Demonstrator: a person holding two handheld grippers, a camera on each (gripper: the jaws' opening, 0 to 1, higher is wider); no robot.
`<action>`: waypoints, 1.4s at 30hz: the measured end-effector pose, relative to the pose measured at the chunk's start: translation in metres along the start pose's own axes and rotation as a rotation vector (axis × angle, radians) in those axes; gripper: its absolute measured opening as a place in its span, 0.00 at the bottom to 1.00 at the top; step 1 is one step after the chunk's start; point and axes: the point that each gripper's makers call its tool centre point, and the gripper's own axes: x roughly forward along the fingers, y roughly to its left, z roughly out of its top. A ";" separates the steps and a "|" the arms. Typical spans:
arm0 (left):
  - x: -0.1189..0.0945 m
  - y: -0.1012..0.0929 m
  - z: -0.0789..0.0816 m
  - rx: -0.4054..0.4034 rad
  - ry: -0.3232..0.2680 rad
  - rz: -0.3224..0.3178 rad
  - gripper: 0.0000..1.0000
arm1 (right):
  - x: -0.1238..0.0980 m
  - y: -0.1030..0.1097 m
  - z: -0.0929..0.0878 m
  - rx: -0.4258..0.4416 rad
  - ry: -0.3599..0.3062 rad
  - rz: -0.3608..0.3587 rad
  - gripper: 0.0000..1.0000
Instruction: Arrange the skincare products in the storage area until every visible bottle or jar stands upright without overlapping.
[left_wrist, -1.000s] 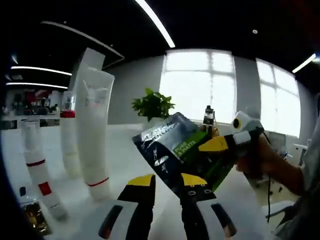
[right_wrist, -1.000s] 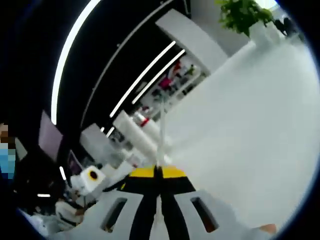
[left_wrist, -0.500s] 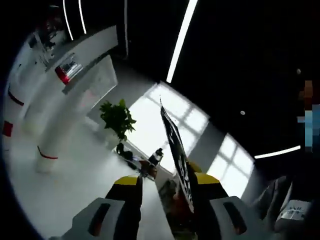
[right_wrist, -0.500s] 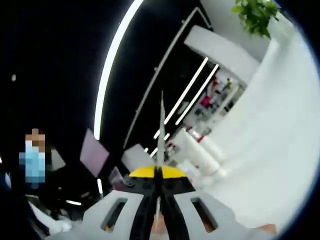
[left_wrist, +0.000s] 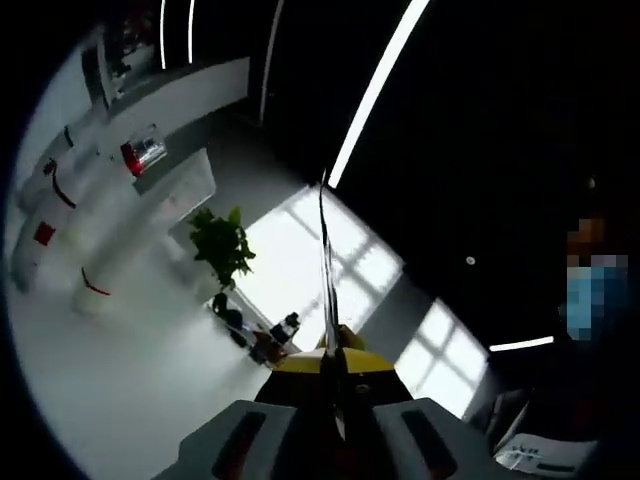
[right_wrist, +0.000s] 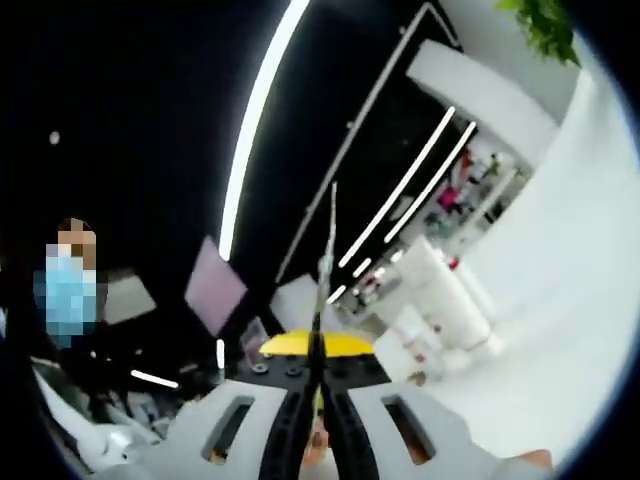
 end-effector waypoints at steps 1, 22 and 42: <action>-0.002 -0.001 0.001 0.008 0.001 0.002 0.03 | 0.003 0.003 -0.002 -0.018 0.006 0.009 0.00; -0.157 0.007 0.116 0.034 -0.181 0.425 0.02 | 0.003 0.004 -0.017 -0.258 0.008 0.037 0.05; -0.238 0.116 0.129 -0.194 -0.182 0.757 0.02 | -0.031 -0.023 -0.021 -0.220 0.035 -0.088 0.01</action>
